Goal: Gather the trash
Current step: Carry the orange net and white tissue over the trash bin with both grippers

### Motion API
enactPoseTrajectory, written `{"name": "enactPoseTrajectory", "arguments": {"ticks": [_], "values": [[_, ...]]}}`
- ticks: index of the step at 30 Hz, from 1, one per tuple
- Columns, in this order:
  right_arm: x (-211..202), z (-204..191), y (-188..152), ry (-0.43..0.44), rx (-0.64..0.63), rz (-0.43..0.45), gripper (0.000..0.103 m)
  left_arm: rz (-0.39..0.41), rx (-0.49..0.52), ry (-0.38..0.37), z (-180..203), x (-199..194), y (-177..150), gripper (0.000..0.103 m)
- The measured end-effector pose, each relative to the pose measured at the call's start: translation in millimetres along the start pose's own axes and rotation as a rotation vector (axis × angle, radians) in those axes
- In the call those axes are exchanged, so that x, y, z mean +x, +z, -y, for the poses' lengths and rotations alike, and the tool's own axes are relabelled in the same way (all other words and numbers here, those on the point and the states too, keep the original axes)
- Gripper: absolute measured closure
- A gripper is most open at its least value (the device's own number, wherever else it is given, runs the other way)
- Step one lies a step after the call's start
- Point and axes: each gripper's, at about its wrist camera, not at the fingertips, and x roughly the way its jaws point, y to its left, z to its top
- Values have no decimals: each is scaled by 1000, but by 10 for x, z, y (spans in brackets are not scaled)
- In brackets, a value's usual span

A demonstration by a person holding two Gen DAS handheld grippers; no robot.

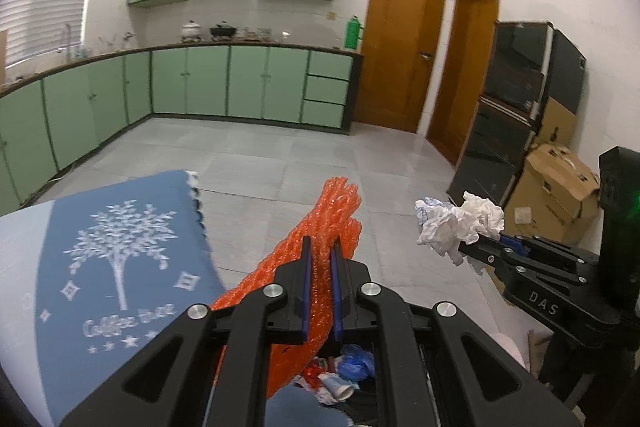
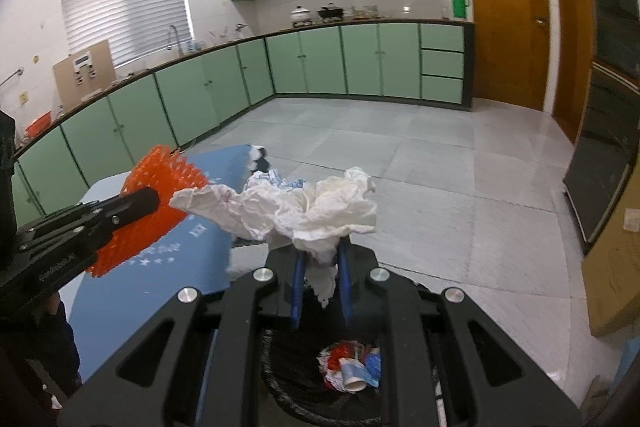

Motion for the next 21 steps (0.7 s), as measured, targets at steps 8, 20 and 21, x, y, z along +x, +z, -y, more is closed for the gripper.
{"name": "enactPoseTrajectory", "arguments": {"ticks": [8,20,21], "values": [[45,289,-263,-78,33,-38,89,-63,37,-44,243,408,-197,95],[292,491,-510,-123,70,-89,89,-126,46,-34,304,837,-385,94],[330,493,-517,-123,72,-95,89,-133,46,-35,306,867,-394,94]]}}
